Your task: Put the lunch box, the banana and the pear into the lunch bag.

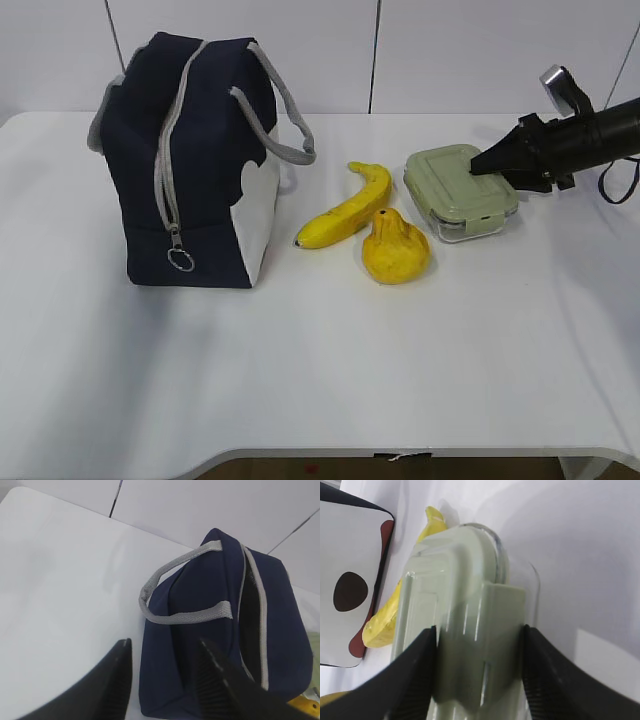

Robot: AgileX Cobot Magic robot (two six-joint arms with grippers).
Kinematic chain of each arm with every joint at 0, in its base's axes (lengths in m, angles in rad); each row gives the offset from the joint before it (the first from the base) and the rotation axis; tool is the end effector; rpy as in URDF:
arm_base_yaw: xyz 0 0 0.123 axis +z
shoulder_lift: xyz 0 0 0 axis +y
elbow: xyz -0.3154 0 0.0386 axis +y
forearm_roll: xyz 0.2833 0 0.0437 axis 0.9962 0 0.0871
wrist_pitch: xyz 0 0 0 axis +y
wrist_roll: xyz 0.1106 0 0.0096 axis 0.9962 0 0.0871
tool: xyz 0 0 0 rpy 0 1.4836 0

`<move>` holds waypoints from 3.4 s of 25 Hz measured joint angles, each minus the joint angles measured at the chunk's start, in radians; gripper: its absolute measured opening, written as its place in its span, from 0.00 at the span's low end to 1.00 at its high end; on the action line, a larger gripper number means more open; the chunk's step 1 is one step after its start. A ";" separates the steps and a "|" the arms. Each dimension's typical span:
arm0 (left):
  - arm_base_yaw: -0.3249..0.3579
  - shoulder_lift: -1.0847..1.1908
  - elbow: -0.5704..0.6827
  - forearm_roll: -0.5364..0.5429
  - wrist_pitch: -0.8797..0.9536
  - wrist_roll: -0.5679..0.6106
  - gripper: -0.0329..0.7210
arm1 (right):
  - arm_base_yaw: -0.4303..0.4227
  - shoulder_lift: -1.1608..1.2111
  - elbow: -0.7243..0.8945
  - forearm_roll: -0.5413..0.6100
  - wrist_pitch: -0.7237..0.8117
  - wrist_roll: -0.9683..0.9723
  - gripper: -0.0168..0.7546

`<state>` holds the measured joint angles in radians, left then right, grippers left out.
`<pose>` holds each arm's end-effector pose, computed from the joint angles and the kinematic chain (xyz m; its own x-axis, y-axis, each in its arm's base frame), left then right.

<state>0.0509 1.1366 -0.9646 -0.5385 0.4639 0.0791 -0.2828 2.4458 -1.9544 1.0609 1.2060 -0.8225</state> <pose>0.2851 -0.0110 0.3690 -0.4922 -0.4150 -0.7652 -0.0483 0.8907 -0.4520 0.5569 -0.0676 0.1383 -0.8882 0.1062 -0.4470 -0.2720 0.6625 0.6979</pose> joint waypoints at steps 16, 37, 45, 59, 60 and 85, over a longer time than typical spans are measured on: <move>0.000 0.000 0.000 0.000 0.000 0.000 0.47 | 0.000 0.000 0.000 0.014 0.002 0.000 0.53; 0.000 0.003 0.000 -0.017 0.000 0.005 0.47 | 0.000 -0.014 -0.069 -0.017 -0.016 0.188 0.53; 0.000 0.067 0.000 -0.346 -0.005 0.299 0.52 | 0.000 -0.115 -0.072 -0.017 -0.014 0.264 0.53; 0.000 0.373 -0.183 -0.859 0.109 0.732 0.62 | 0.002 -0.256 -0.072 -0.015 0.006 0.343 0.52; 0.000 0.397 -0.209 -0.859 0.122 0.732 0.62 | 0.002 -0.263 -0.072 -0.015 0.007 0.345 0.52; -0.080 0.687 -0.387 -0.737 0.145 0.737 0.60 | 0.002 -0.290 -0.072 -0.017 0.010 0.360 0.52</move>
<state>-0.0289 1.8236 -1.3513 -1.2758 0.6090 0.8166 -0.2812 2.1561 -2.0259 1.0438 1.2164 -0.4621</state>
